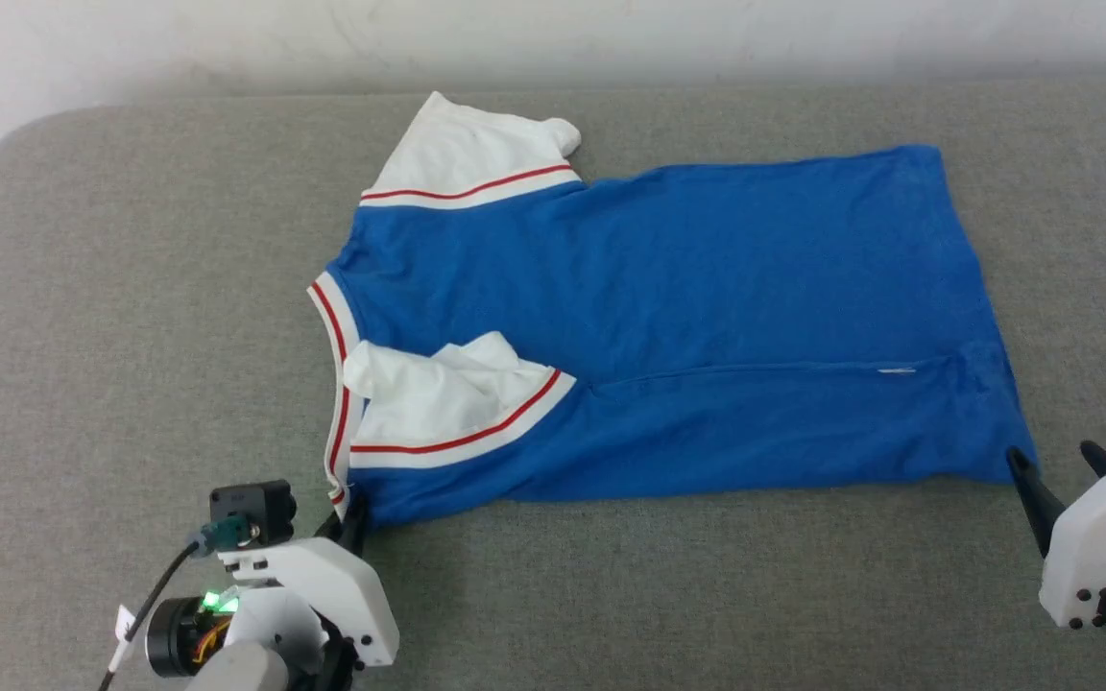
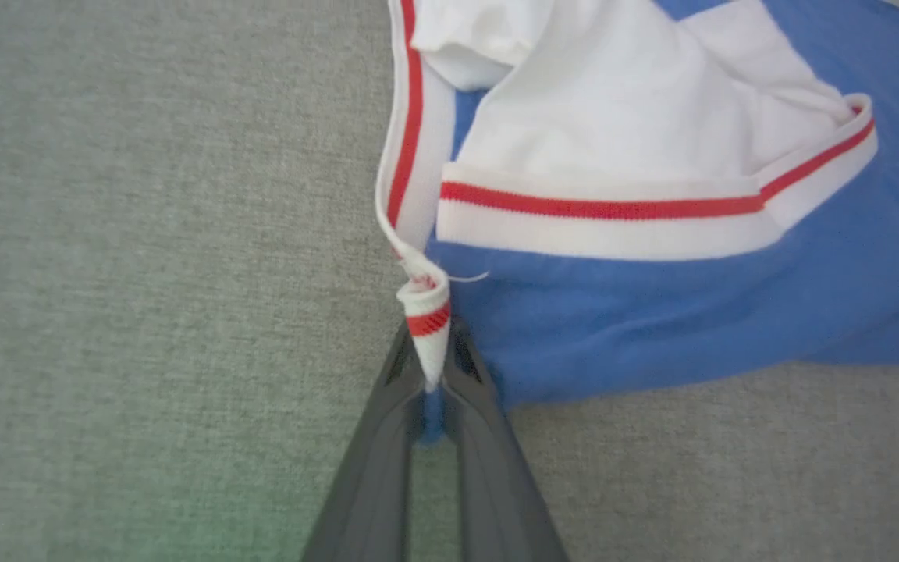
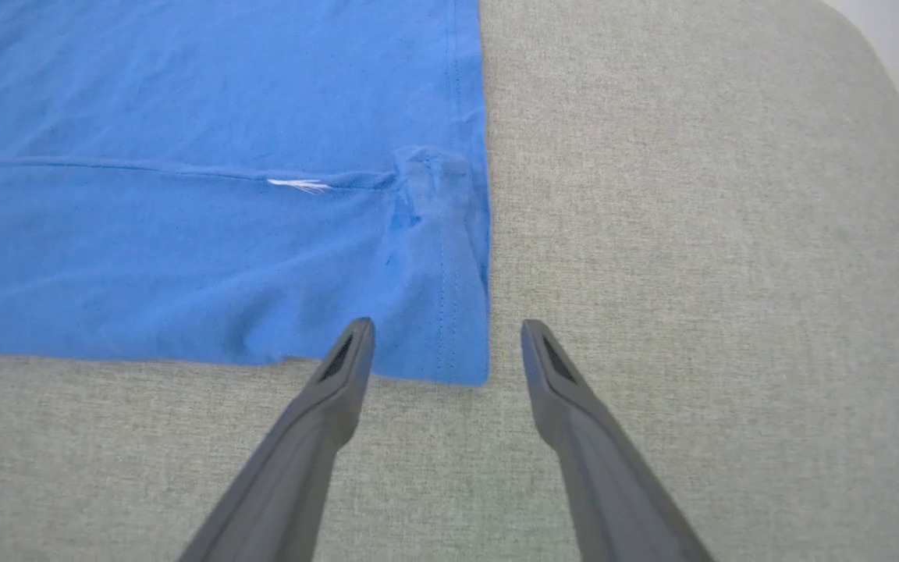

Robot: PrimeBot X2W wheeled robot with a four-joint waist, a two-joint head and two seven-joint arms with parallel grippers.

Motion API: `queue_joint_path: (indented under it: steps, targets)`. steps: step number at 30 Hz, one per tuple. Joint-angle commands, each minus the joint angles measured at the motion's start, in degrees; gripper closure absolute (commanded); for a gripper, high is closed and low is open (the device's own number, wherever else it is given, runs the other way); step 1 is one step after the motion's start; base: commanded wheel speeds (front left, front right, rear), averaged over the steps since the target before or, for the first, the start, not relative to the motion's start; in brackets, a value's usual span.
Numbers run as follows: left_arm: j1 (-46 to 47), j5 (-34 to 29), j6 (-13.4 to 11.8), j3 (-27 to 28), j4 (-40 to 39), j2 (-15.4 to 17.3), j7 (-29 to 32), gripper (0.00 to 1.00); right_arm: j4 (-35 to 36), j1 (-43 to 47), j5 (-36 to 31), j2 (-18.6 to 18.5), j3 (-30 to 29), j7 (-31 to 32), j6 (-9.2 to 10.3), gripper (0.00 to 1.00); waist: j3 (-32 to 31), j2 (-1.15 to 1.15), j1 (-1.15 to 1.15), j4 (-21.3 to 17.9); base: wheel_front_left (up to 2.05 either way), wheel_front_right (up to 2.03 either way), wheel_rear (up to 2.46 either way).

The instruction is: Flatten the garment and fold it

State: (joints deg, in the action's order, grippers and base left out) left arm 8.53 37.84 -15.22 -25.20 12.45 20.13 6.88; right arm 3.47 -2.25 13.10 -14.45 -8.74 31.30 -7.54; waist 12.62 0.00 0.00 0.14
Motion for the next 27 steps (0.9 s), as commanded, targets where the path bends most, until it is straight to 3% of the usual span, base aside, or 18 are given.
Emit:
queue_joint_path:
  steps: [1, 7, 16, 17, 18, 19, 27]
  targets:
    - [-1.57, 0.49, 0.46, -1.07, 1.58, -0.84, 0.38, 1.00, -0.38, 0.26, -0.51, -0.24, -0.05, 0.22, 0.05, 0.00, -1.60, 0.00, 0.00, 1.53, 0.00, 0.00, 0.00]
    - [-2.17, 0.69, 0.96, -0.43, -3.29, -1.51, -3.20, 1.00, -7.01, -2.18, -3.41, -1.11, -1.46, 1.83, 0.05, 0.00, -2.92, 0.00, 0.00, 4.35, 0.00, 0.00, 0.00]
    - [-2.52, 1.67, 1.42, -0.64, -9.53, -1.71, -2.96, 1.00, -20.43, -6.17, -5.10, -1.36, -1.44, 1.78, 0.05, 0.00, -1.23, 0.00, 0.00, 7.17, 0.00, 0.00, 0.00]
    - [-2.53, 1.60, 1.36, -0.72, -9.65, -1.67, -2.90, 1.00, -21.69, -6.31, -5.04, -1.30, -1.03, 2.01, 0.05, 0.31, -1.14, 0.00, 0.00, 7.26, 0.00, 0.00, 0.00]
    - [-2.55, 1.58, 1.33, -0.82, -9.72, -1.66, -2.84, 1.00, -22.82, -6.41, -4.91, -1.19, -0.91, 2.23, 0.05, 0.85, -1.10, 0.00, 0.00, 7.32, 0.00, 0.00, 0.00]
    - [-2.57, 1.59, 1.30, -0.89, -9.72, -1.67, -2.79, 1.00, -23.67, -6.45, -4.85, -1.16, -0.76, 2.25, 0.05, 1.00, -1.16, 0.00, 0.00, 7.38, 0.00, 0.00, 0.00]
    - [-5.31, 2.75, 1.08, -0.45, -8.92, -0.24, -1.99, 1.00, -23.96, -4.89, -2.95, -2.06, -2.54, 0.44, 0.05, 1.00, -6.48, 0.00, 0.00, 6.45, 0.00, 0.00, 0.00]
